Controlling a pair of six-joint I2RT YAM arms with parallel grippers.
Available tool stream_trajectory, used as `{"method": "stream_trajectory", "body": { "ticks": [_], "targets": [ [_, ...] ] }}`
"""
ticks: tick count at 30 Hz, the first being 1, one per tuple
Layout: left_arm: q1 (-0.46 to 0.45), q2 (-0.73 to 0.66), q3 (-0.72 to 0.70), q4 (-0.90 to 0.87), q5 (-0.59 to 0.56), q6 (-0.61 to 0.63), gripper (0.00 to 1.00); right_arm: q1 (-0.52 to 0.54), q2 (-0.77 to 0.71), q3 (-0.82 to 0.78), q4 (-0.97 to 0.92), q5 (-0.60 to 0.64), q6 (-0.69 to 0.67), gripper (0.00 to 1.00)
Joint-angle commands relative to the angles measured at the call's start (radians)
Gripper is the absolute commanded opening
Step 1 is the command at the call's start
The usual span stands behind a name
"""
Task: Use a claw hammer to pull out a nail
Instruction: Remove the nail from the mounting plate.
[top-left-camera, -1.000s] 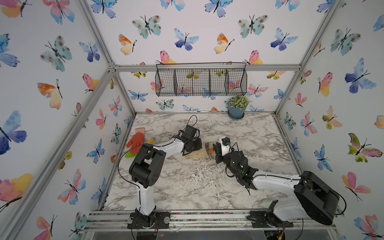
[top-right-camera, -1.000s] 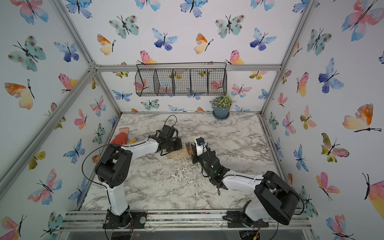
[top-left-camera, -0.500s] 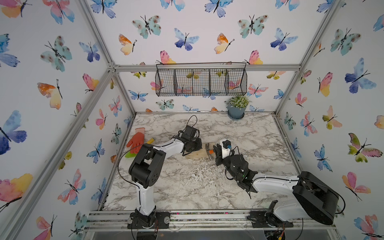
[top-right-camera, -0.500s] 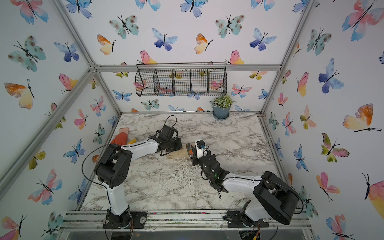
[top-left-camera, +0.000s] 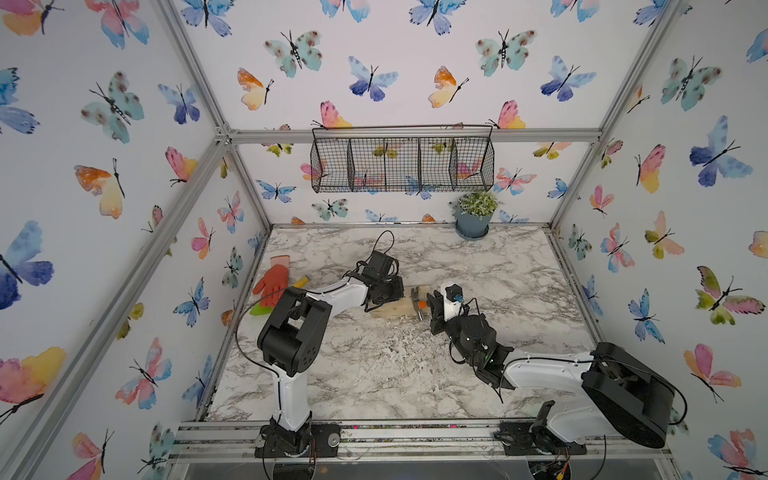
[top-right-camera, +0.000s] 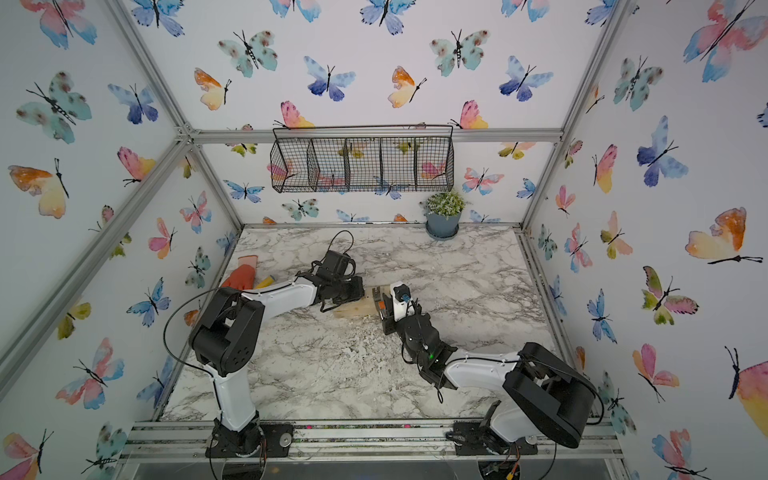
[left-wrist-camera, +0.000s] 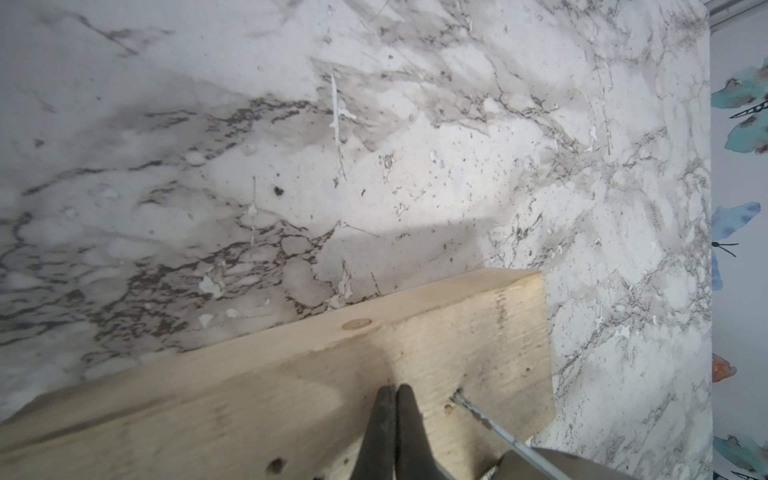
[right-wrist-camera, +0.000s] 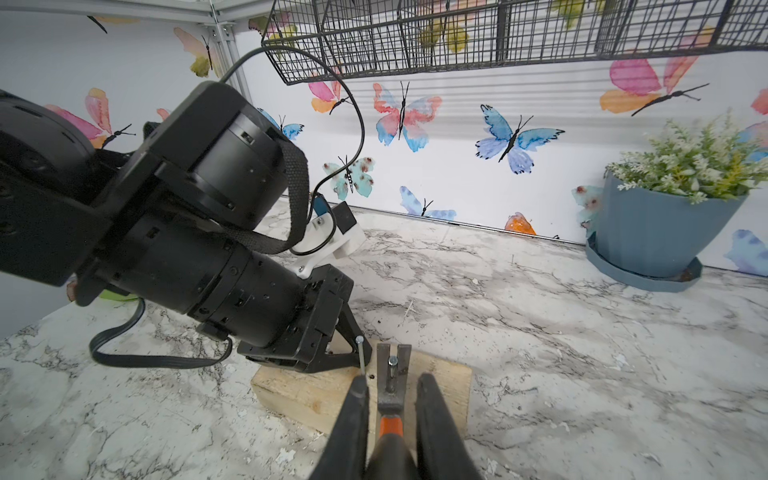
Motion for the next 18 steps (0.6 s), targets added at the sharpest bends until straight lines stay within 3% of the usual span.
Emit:
{"method": "stream_trajectory", "body": {
  "ticks": [1, 18],
  "targets": [
    [0.01, 0.197, -0.136, -0.292, -0.013, -0.003, 0.0, 0.039, 0.036, -0.048, -0.104, -0.061, 0.054, 0.03],
    [0.011, 0.195, -0.153, -0.286, -0.014, 0.0, 0.0, 0.08, 0.039, -0.109, -0.069, -0.013, 0.097, 0.03]
  ]
}}
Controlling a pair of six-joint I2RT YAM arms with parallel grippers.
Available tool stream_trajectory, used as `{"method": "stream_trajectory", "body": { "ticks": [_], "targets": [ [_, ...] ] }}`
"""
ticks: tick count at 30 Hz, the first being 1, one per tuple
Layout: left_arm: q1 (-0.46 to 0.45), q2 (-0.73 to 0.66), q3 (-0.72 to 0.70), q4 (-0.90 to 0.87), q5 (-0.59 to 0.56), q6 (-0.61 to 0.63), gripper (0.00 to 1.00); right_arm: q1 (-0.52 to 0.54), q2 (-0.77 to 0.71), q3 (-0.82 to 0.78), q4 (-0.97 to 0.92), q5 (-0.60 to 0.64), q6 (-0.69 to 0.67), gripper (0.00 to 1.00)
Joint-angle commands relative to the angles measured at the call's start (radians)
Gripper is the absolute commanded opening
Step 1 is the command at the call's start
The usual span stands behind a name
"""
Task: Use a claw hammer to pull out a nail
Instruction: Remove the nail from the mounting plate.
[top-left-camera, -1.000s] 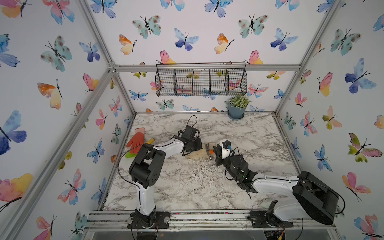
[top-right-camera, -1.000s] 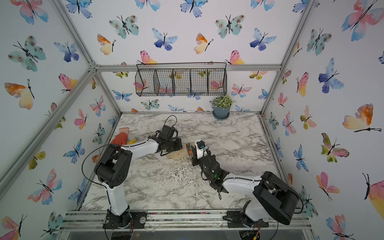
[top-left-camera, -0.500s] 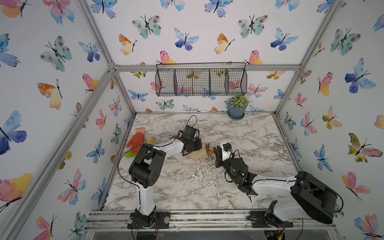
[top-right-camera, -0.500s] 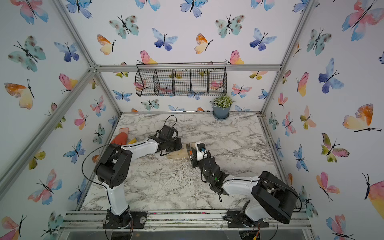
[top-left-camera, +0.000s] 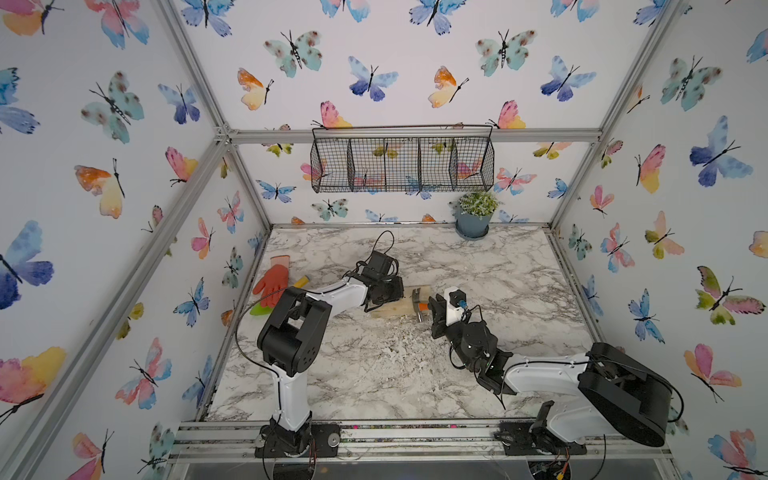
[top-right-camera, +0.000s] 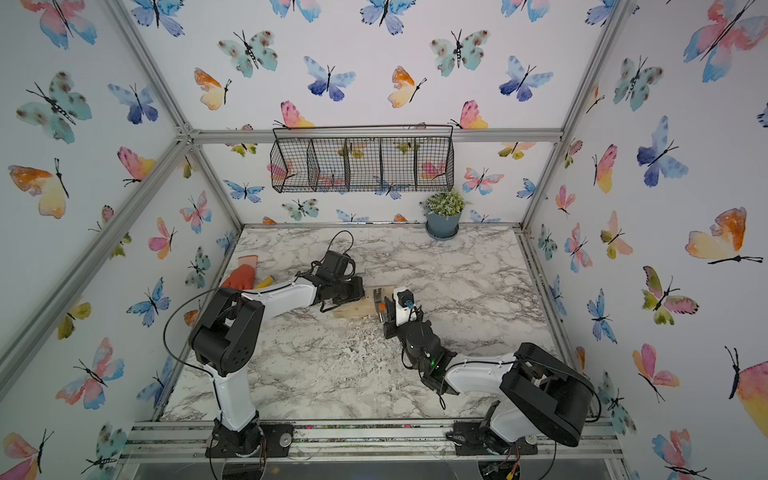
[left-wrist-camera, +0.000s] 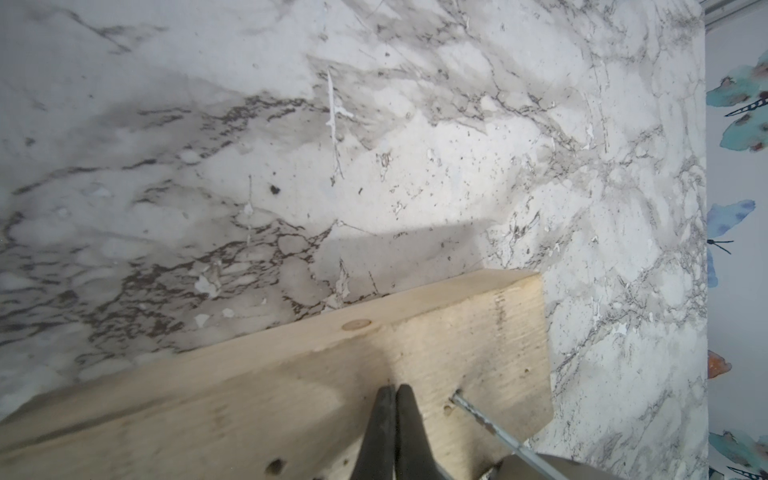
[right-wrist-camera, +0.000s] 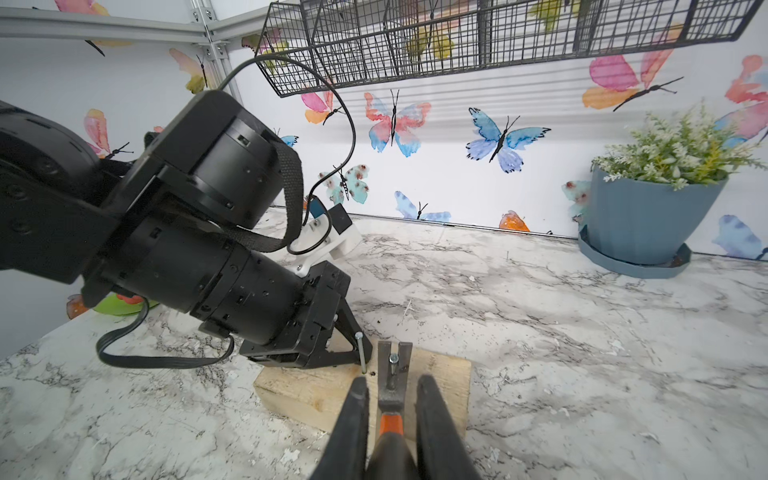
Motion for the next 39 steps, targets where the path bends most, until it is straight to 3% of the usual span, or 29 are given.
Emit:
{"method": "stream_trajectory", "body": {
  "ticks": [1, 39],
  "targets": [
    [0.01, 0.195, -0.151, -0.293, -0.023, -0.002, 0.0, 0.051, 0.029, -0.065, -0.149, -0.066, 0.063, 0.03],
    [0.011, 0.214, -0.164, -0.291, -0.021, 0.003, 0.0, 0.113, 0.022, -0.18, -0.034, 0.056, 0.095, 0.03]
  ]
}}
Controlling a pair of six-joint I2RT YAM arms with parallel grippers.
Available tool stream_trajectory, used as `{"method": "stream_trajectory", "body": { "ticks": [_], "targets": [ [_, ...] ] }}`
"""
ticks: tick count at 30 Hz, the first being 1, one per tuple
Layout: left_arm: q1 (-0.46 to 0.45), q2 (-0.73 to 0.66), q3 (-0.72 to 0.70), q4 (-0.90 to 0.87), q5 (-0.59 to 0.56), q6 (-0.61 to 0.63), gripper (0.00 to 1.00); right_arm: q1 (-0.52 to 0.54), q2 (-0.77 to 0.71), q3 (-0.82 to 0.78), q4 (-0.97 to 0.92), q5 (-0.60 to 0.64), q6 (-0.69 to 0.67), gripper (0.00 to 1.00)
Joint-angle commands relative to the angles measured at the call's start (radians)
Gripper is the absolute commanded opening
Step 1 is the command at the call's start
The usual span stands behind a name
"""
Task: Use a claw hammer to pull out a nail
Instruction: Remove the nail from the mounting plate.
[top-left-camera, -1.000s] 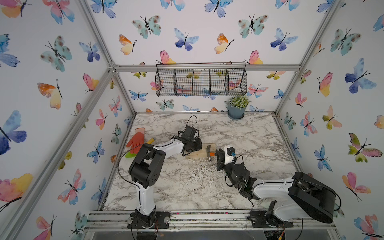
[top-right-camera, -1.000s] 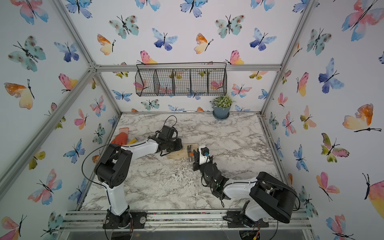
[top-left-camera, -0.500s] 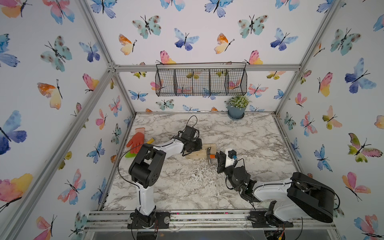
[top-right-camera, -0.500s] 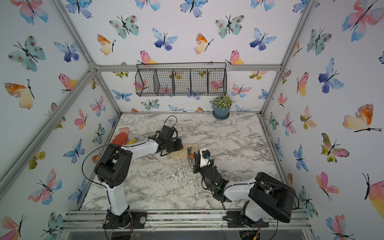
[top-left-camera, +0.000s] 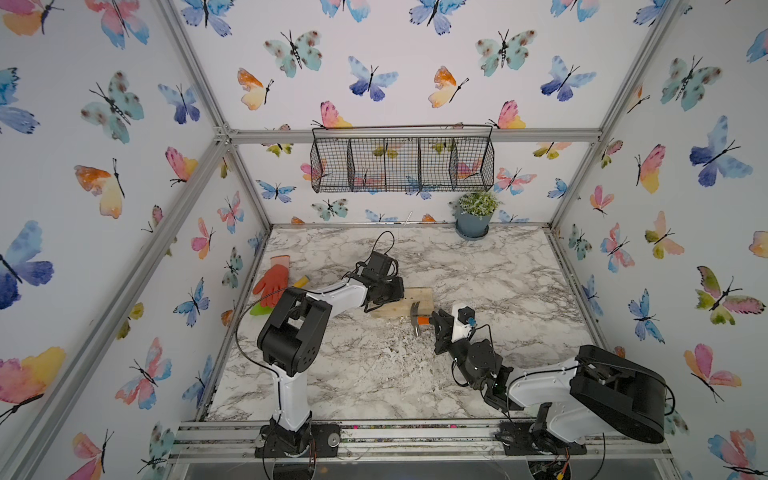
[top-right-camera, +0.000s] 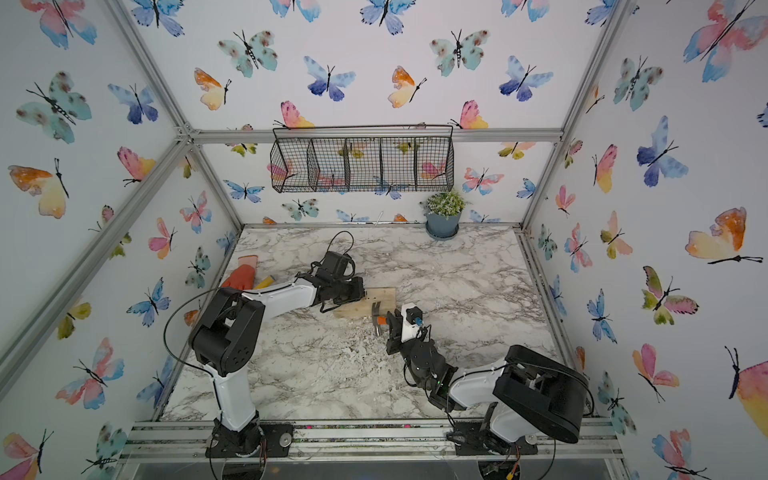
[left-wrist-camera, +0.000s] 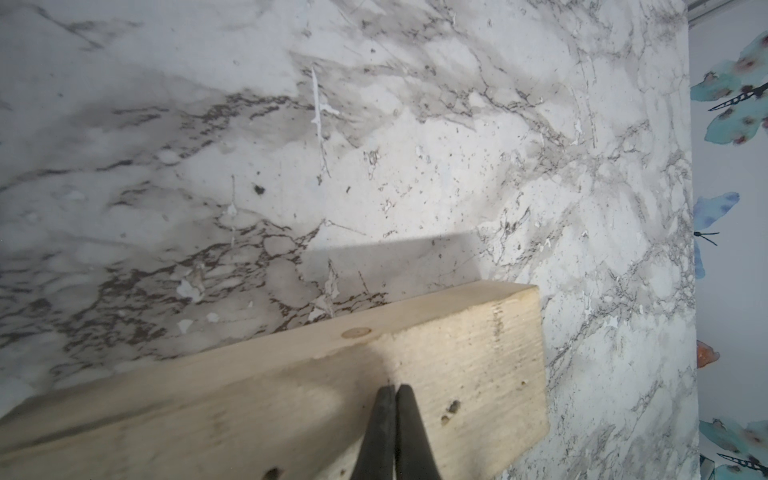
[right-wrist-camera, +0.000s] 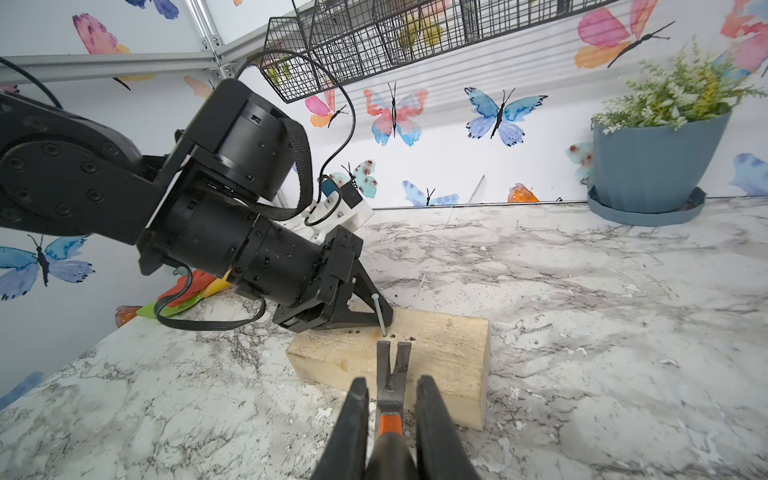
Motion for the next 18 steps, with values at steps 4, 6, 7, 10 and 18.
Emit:
{"method": "stream_trajectory", "body": {
  "ticks": [4, 6, 7, 10, 18],
  "targets": [
    [0.008, 0.174, -0.154, -0.314, -0.058, 0.002, 0.0, 0.019, -0.116, -0.027, -0.31, 0.004, -0.029, 0.03],
    [0.007, 0.144, -0.155, -0.312, -0.066, 0.006, 0.0, 0.019, -0.197, -0.013, -0.391, 0.02, -0.043, 0.03],
    [0.007, 0.132, -0.153, -0.313, -0.071, 0.008, 0.0, 0.019, -0.231, -0.008, -0.417, 0.026, -0.055, 0.03],
    [0.001, 0.095, -0.14, -0.318, -0.085, 0.018, 0.0, 0.019, -0.317, 0.019, -0.5, 0.031, -0.073, 0.03],
    [-0.009, -0.008, -0.044, -0.349, -0.11, 0.037, 0.0, 0.019, -0.438, 0.121, -0.632, 0.043, -0.126, 0.03]
  ]
}}
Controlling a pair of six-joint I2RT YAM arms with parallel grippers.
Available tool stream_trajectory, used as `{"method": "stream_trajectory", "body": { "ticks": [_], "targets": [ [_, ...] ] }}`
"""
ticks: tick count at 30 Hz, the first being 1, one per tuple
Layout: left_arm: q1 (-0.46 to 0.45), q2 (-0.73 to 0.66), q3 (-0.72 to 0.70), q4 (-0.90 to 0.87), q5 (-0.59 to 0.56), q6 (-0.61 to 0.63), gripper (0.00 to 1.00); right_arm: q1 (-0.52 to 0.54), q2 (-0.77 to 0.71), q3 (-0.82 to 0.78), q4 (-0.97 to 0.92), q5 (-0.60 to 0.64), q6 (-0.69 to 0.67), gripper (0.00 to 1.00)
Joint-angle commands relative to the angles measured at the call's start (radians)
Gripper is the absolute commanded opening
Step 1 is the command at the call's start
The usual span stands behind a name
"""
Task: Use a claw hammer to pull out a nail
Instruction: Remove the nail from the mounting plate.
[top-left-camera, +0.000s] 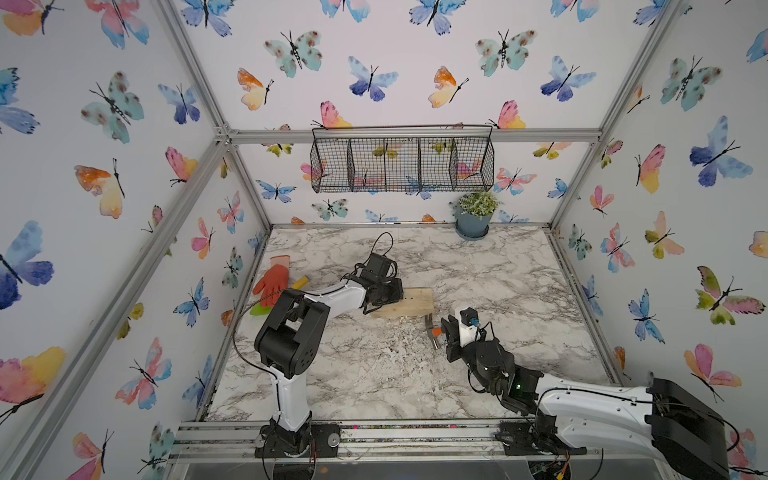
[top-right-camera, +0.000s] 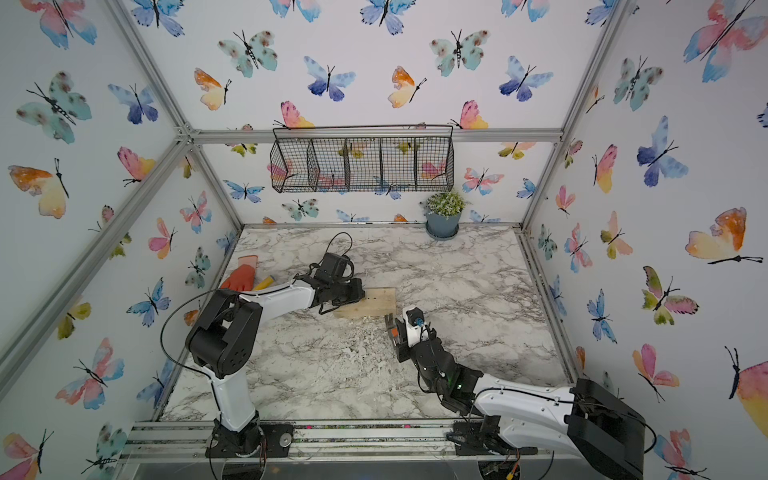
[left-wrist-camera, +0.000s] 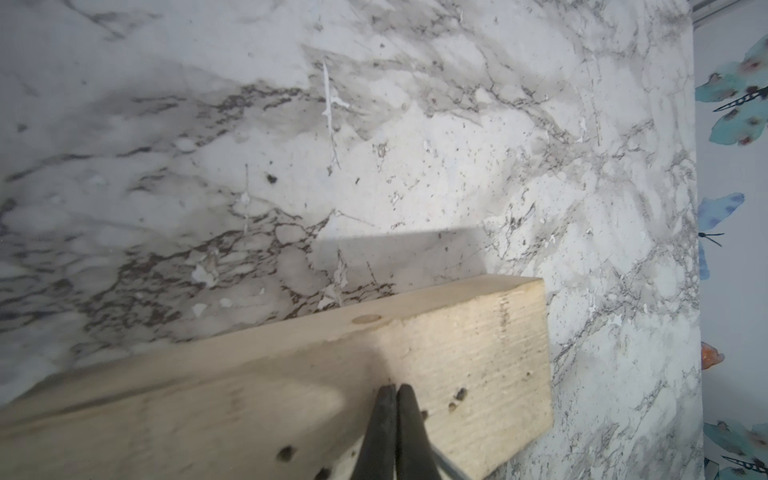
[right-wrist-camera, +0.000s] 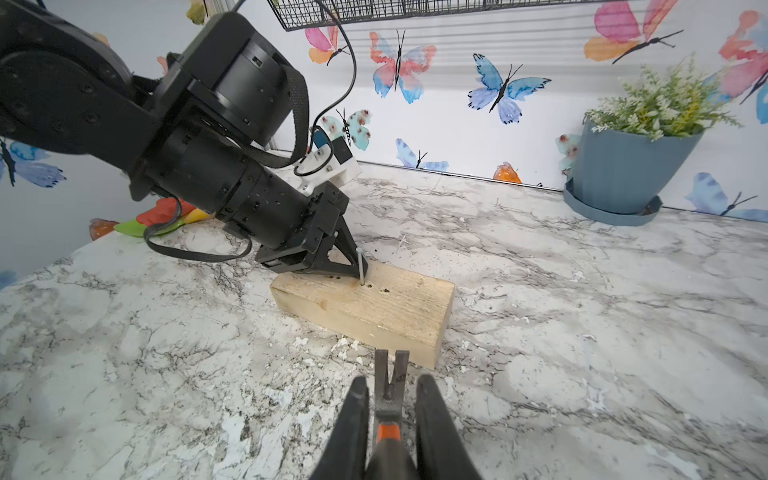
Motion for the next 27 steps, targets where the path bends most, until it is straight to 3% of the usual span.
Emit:
{"method": "stream_trajectory", "body": {
  "ticks": [1, 16, 22, 27],
  "targets": [
    [-0.005, 0.037, -0.024, -0.322, -0.086, 0.027, 0.0, 0.005, -0.044, 0.079, -0.021, 0.036, -0.043, 0.03],
    [-0.008, -0.086, 0.189, -0.433, -0.063, 0.062, 0.14, 0.005, -0.12, 0.188, -0.189, 0.036, -0.052, 0.03],
    [-0.014, -0.202, 0.146, -0.46, -0.128, 0.087, 0.18, 0.005, -0.098, 0.228, -0.229, 0.024, -0.048, 0.03],
    [-0.004, -0.351, -0.004, -0.445, -0.21, 0.083, 0.22, 0.005, -0.09, 0.251, -0.247, 0.022, -0.048, 0.03]
  ]
}}
